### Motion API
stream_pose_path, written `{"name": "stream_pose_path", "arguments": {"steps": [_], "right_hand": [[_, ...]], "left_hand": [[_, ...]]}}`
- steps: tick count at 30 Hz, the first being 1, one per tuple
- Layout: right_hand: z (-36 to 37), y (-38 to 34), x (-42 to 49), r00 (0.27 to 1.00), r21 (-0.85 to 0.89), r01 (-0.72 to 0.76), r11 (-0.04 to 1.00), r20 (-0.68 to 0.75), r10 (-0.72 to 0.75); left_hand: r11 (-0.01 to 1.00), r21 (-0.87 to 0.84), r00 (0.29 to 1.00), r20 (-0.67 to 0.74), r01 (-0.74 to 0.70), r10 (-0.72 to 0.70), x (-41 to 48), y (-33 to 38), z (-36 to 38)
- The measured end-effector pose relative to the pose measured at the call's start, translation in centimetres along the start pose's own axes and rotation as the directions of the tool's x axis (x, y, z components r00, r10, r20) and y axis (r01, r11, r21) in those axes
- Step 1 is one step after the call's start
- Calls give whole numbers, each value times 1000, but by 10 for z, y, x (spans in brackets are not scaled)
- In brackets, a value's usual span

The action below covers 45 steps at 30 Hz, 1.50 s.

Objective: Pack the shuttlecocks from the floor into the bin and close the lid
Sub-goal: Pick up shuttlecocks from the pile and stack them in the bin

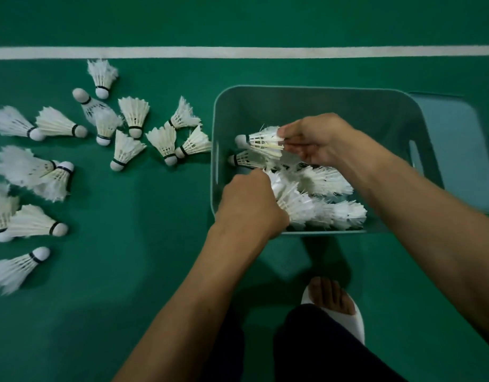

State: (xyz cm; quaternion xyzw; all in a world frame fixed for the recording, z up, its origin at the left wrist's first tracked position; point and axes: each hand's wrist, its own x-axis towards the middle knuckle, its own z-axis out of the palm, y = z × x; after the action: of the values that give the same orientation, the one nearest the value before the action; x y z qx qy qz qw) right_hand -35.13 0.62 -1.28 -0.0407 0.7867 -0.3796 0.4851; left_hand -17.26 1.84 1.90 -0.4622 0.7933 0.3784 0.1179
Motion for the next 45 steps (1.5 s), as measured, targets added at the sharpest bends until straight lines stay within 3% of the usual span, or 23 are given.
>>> {"name": "stream_pose_path", "arguments": {"steps": [14,23,29,31,34,40,45], "right_hand": [[36,1,20,975,80,107,991,-205,-88],[24,4,16,989,104,119,987,-100,-108],[-29,12,-27,924,-140,322,936,-171,-343],[-45,22,-49,913,-262,358,896,-101,-395],[-58,34,-74,934,-428,337,838,42,-354],[-68,38,-83,945,-429,323,844,94,-314],[-65,24,-72,956,-399,282,873,43,-289]], "left_hand": [[998,56,999,-5,-40,41,23,15,11],[997,65,998,-40,-38,41,27,10,20],[998,28,997,-56,-57,58,24,11,11],[997,4,996,-56,-74,74,21,14,10],[994,-37,993,-59,-104,102,12,18,11],[988,-71,990,-56,-136,132,-1,16,12],[988,-118,992,-85,-99,89,7,11,4]]}}
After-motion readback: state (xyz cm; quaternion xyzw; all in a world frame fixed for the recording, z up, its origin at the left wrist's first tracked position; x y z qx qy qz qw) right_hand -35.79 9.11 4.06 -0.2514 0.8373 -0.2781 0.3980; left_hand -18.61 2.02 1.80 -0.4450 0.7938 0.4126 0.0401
